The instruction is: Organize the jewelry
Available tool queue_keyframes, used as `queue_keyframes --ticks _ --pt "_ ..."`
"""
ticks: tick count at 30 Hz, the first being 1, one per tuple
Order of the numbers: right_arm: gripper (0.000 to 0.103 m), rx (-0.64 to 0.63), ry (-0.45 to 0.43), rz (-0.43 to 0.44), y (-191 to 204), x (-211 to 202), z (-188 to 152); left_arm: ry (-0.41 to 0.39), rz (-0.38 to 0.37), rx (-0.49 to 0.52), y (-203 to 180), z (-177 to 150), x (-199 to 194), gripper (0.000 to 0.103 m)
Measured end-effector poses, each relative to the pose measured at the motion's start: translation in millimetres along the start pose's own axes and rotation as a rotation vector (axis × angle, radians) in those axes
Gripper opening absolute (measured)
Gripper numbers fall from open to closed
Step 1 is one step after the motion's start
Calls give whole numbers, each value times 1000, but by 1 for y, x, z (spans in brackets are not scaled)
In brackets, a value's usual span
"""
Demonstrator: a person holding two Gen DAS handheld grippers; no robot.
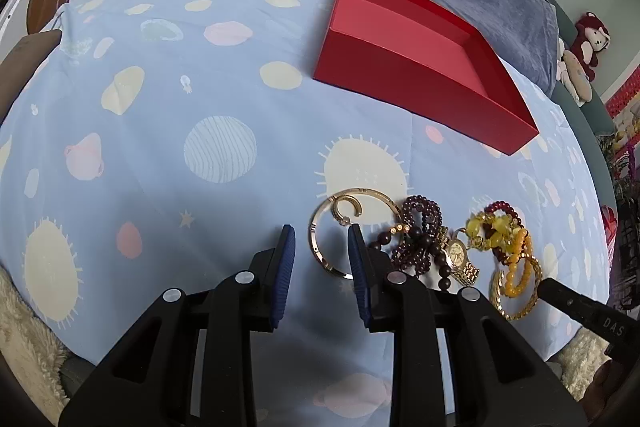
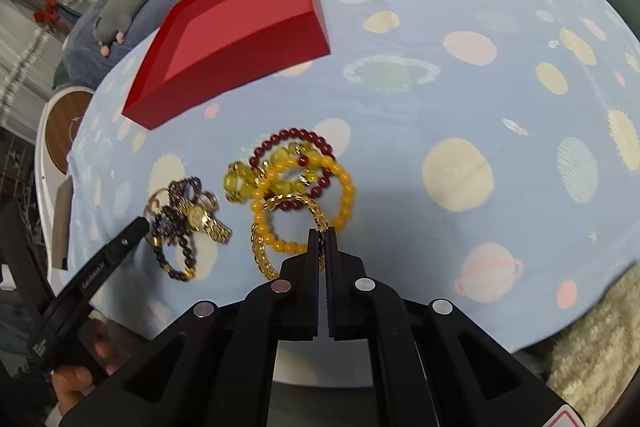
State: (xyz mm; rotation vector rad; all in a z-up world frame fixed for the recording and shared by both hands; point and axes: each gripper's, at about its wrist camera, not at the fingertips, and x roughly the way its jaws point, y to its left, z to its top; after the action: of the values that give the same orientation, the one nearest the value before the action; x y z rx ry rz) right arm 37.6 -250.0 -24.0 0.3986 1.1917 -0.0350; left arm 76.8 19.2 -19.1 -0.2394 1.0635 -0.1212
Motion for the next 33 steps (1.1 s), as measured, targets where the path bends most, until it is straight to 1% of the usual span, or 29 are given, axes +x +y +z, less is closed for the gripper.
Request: queue_keyframes --ticks 3,9,11,12,16,18,20,22,26,29,30,31,32,33 --pt "4 -4 2 -36 -5 -2 -6 0 0 7 -2 -3 -1 26" --pt "4 27 26 -34 -12 4 -10 1 -2 7 -3 -5 -1 28" --pt "11 36 40 -14 -12 8 -8 2 -4 7 -3 -4 -2 30" --pt "12 36 44 -11 -11 10 -8 2 -3 8 -3 -4 -1 31" --pt "12 15 46 -27 -4 18 -5 2 -3 8 -3 -4 -1 32" --pt "12 8 34 -32 -3 18 -5 1 -4 11 -3 -3 0 33" --pt "8 -1 28 -46 -1 17 -6 -1 -4 16 -4 -2 1 36" --pt "6 9 25 -36 -3 15 -7 -4 -3 21 -5 0 2 39" --pt "5 40 9 -13 -6 7 -8 -25 13 44 -9 2 6 37" --pt "5 38 4 3 -4 2 -8 -40 27 62 -11 2 7 27" --pt "5 37 3 7 -3 0 -8 -44 35 69 -11 1 7 18" --pt "5 37 1 15 -2 -2 -8 -48 38 76 -11 1 8 13" --pt "5 37 0 21 -1 -4 -7 -48 34 75 -10 1 7 11" --pt "5 36 0 26 1 -5 -7 -44 28 74 -9 1 7 4"
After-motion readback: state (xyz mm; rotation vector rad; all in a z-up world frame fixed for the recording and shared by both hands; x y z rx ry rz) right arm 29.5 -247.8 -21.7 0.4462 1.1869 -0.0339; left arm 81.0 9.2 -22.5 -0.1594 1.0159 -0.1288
